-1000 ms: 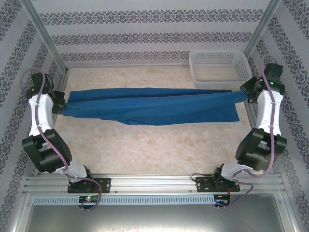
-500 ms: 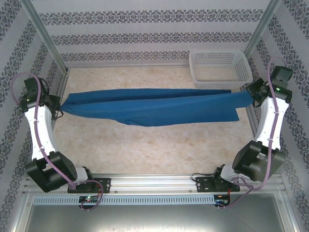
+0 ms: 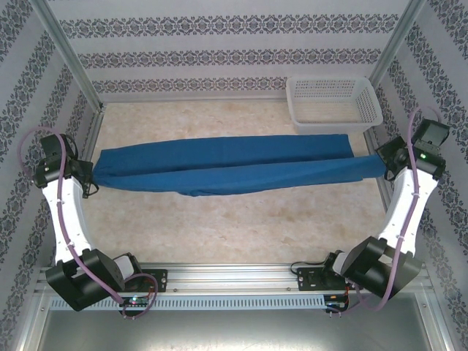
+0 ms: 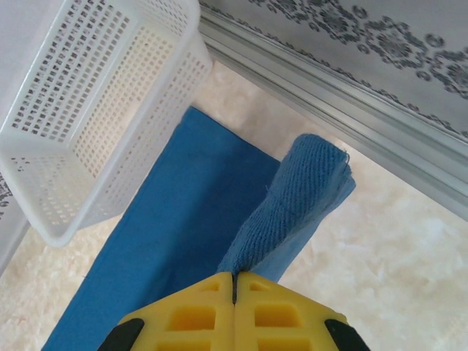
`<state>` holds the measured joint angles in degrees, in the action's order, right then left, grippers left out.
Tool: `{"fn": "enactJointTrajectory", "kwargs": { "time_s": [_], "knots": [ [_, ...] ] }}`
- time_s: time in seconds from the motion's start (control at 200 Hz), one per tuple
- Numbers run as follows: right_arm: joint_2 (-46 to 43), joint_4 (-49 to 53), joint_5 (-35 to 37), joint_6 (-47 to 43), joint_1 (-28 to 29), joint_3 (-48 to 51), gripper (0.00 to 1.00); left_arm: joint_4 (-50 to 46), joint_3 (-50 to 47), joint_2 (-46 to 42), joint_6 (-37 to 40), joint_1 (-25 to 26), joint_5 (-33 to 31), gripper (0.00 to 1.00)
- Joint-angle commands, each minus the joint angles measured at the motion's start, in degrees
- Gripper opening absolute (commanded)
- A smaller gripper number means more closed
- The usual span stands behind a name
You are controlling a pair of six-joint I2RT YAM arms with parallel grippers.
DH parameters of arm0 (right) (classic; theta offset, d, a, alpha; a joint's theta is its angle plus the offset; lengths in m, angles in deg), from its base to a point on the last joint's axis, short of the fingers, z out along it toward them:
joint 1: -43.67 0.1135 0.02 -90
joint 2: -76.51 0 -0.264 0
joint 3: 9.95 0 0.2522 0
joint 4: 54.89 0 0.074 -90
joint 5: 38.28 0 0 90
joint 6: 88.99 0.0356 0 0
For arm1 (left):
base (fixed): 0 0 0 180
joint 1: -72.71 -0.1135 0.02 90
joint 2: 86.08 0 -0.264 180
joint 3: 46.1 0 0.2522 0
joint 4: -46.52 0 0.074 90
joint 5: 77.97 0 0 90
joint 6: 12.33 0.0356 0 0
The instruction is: Roll up the long pants
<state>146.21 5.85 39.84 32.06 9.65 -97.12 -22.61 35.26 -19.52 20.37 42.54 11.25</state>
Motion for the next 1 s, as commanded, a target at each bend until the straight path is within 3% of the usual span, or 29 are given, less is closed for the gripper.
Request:
{"fn": "enactJointTrajectory", "kwargs": {
  "time_s": [0.0,0.345,0.819,0.994],
  "knots": [
    [-3.34,-0.45,1.56,-1.34,-1.46,1.82,0.0,-0.59,0.07,-1.72,-1.4,-1.47,-4.79,0.0],
    [-1.65,-2.58,0.65,-0.87,-1.64,3.71,0.0,-0.82,-1.05,-2.65,-3.08,-1.8,-7.38,0.0],
    [15.83,-10.74,1.71,0.33,1.97,-0.52,0.0,5.42,-0.14,8.8,-4.76,-1.9,-4.56,0.0],
    [22.71,-10.95,3.22,0.12,4.48,-6.33,0.0,6.71,2.78,14.32,-4.49,-1.9,-4.72,0.0]
  ]
}}
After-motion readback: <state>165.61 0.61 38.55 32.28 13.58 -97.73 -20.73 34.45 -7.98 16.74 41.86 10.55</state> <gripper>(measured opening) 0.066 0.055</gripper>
